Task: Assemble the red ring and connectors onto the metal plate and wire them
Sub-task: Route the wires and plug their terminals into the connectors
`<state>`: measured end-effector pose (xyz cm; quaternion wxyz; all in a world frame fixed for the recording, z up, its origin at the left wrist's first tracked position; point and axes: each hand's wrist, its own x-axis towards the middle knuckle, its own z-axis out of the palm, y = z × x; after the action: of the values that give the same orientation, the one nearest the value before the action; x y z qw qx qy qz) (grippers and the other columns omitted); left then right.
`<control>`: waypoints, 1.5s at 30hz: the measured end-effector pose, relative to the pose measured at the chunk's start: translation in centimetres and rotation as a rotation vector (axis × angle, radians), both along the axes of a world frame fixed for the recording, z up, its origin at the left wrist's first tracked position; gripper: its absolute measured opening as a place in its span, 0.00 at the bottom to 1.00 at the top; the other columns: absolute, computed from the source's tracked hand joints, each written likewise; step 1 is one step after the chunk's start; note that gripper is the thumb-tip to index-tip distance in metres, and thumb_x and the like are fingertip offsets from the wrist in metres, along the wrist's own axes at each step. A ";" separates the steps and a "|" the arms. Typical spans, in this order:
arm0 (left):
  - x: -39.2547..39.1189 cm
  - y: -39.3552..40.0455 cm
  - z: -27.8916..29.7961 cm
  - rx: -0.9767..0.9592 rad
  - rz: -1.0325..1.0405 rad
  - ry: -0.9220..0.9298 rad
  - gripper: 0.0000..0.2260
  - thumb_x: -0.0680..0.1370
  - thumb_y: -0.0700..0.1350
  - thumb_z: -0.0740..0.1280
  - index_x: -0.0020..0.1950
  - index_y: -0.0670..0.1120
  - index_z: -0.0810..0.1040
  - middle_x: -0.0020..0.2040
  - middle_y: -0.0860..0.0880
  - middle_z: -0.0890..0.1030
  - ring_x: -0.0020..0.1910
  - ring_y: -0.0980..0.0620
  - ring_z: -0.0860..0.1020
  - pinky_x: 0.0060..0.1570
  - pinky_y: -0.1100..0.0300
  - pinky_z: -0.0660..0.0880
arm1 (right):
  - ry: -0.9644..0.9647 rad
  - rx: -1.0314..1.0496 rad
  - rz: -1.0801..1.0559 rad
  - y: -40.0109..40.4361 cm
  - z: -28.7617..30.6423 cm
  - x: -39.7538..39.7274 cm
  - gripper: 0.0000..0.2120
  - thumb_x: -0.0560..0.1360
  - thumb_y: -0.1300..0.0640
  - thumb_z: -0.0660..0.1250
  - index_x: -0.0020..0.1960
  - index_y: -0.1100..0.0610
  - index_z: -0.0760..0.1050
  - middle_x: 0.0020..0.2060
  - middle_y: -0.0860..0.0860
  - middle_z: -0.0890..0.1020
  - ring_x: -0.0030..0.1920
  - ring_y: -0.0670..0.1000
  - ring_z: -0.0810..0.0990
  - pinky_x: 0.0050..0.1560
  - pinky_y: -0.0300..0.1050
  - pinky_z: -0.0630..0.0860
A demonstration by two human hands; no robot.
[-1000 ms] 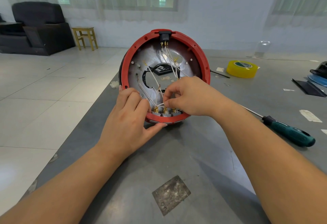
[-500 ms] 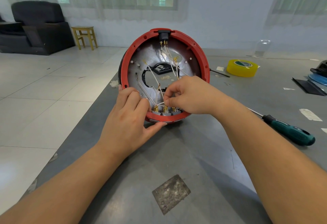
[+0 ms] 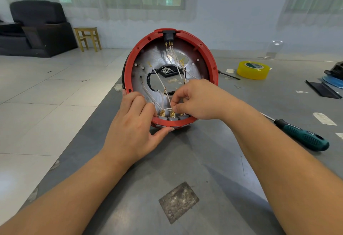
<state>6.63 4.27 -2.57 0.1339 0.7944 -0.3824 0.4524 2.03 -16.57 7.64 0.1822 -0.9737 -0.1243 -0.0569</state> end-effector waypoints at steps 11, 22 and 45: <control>-0.1 0.0 0.2 0.021 0.024 0.054 0.26 0.76 0.65 0.71 0.45 0.42 0.76 0.46 0.44 0.75 0.58 0.38 0.74 0.64 0.38 0.74 | 0.000 -0.002 -0.014 0.1 -0.2 0.1 0.06 0.76 0.55 0.73 0.42 0.46 0.82 0.24 0.26 0.74 0.32 0.27 0.73 0.32 0.23 0.65; -0.5 -0.2 0.5 0.052 0.181 0.058 0.34 0.74 0.74 0.65 0.45 0.41 0.74 0.44 0.44 0.76 0.56 0.38 0.73 0.64 0.42 0.73 | -0.033 0.018 -0.021 1.0 -0.8 0.4 0.07 0.78 0.53 0.71 0.41 0.45 0.81 0.24 0.30 0.75 0.32 0.27 0.73 0.30 0.27 0.67; -0.3 0.0 0.8 0.039 0.173 0.062 0.37 0.72 0.79 0.63 0.44 0.42 0.72 0.43 0.45 0.75 0.56 0.38 0.72 0.65 0.36 0.73 | 0.110 0.029 -0.075 0.5 -0.2 -0.3 0.07 0.81 0.53 0.68 0.44 0.46 0.76 0.21 0.36 0.77 0.19 0.43 0.76 0.22 0.34 0.71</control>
<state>6.29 4.23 -1.81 0.0905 0.8406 -0.3169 0.4299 1.75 -16.08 7.44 0.2007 -0.9766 -0.0766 -0.0119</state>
